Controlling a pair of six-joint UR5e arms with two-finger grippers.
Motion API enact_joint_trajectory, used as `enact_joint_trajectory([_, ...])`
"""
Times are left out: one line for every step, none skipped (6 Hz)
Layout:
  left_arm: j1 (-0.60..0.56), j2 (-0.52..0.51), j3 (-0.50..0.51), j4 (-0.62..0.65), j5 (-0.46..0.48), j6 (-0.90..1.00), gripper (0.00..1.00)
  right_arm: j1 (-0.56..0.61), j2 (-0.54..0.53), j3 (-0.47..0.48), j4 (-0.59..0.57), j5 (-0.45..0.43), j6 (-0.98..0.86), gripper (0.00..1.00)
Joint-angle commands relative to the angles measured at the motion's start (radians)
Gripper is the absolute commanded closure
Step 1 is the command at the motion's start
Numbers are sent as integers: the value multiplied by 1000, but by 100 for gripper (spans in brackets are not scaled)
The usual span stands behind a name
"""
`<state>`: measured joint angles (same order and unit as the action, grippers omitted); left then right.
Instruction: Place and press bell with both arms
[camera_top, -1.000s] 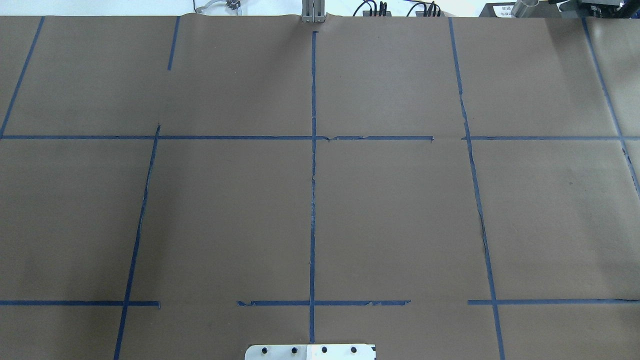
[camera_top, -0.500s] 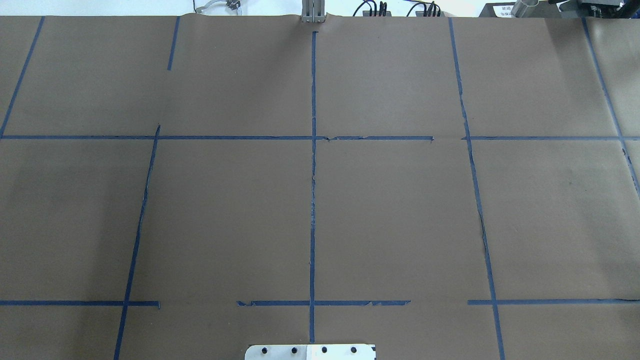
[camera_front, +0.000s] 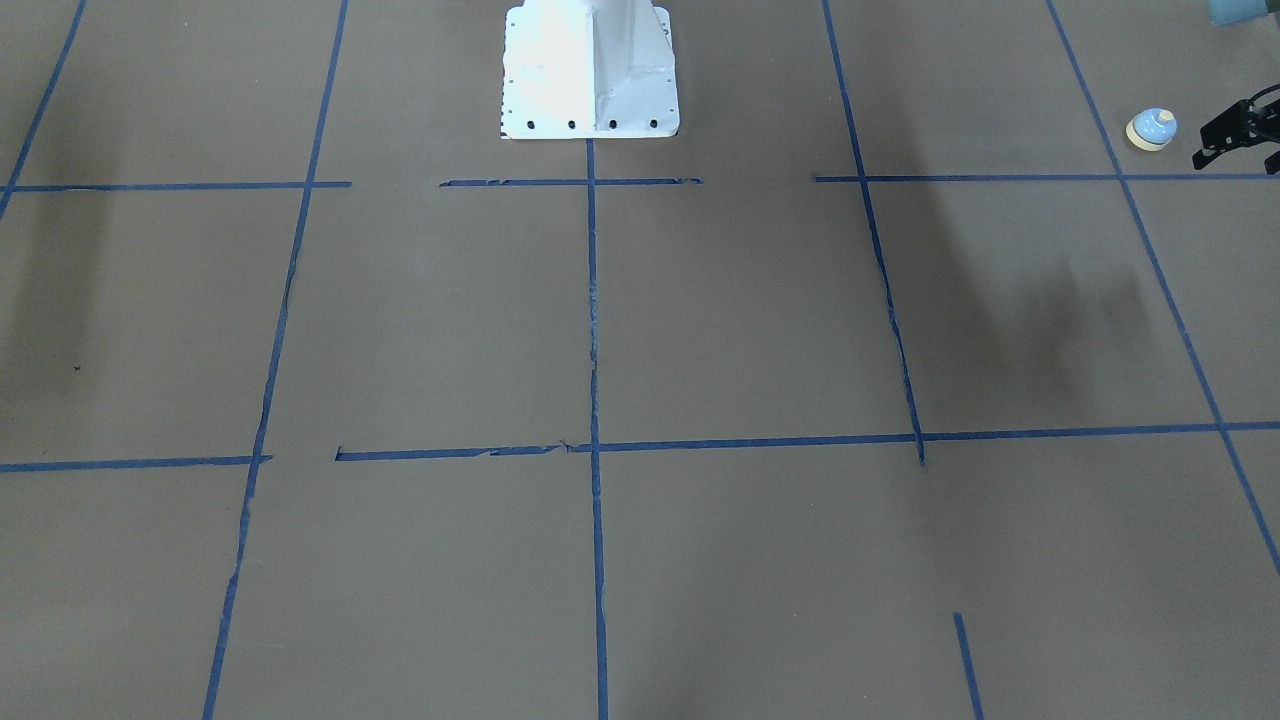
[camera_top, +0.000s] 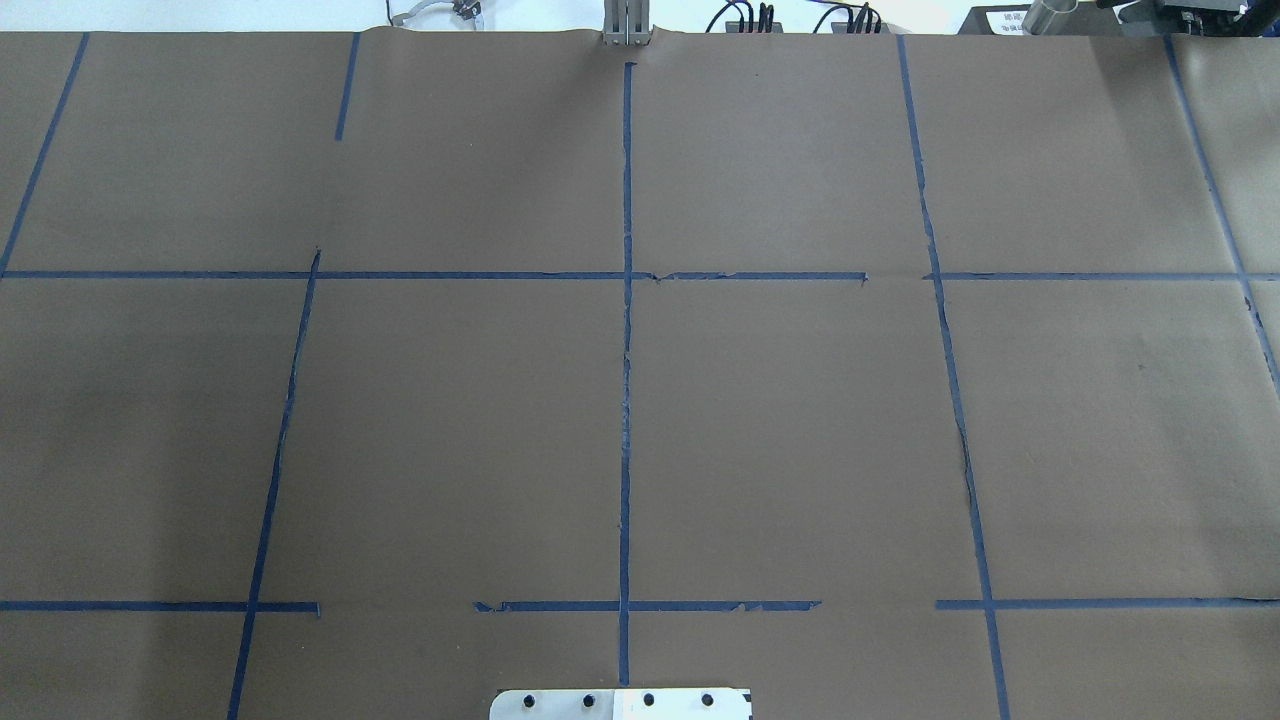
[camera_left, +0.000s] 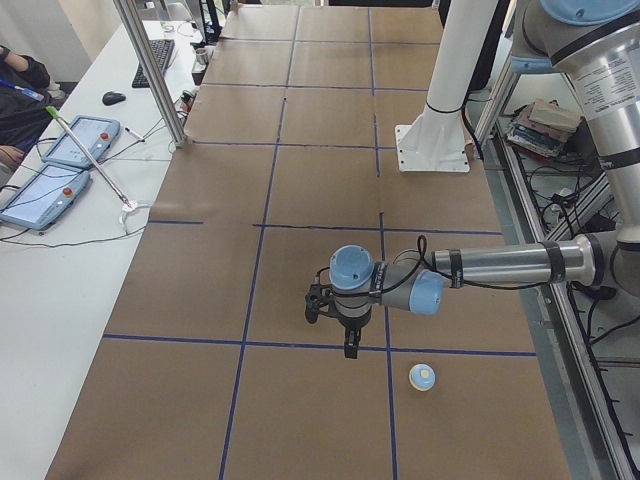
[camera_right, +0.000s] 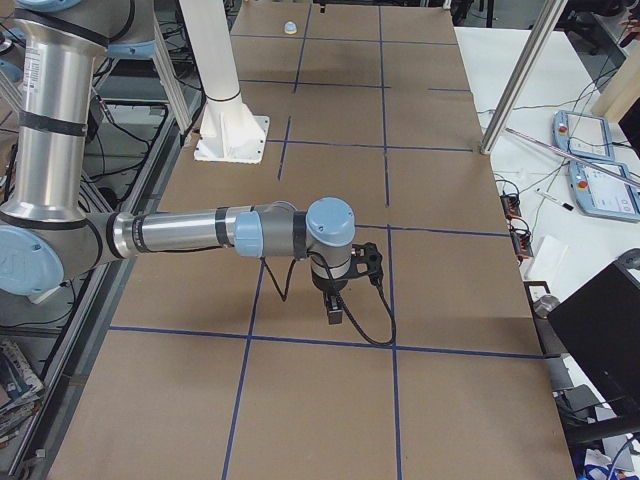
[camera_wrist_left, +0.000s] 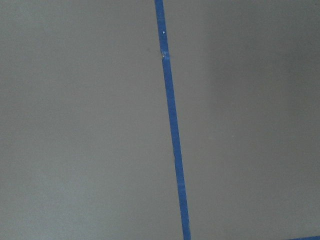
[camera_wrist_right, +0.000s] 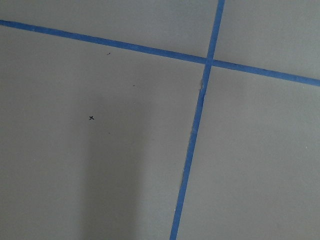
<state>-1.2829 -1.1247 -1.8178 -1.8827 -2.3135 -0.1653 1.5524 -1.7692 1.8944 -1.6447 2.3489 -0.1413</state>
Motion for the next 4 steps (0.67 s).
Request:
enact_joint_trajectory([117,22,91,-95,13,-20,0,0,-3,-1,0,-2,-1,0])
enact_joint_trajectory([129,25,197,-224,11,-17,0,0,-3,-9,0,0,-1,0])
enact_joint_trajectory([131,40,248,-280,-13,-20,0,0,-7,-9,0,0,0,0])
enact_joint_trajectory([131,69,247,-294,-13,-20,0,0,-7,-9,0,1,0,0])
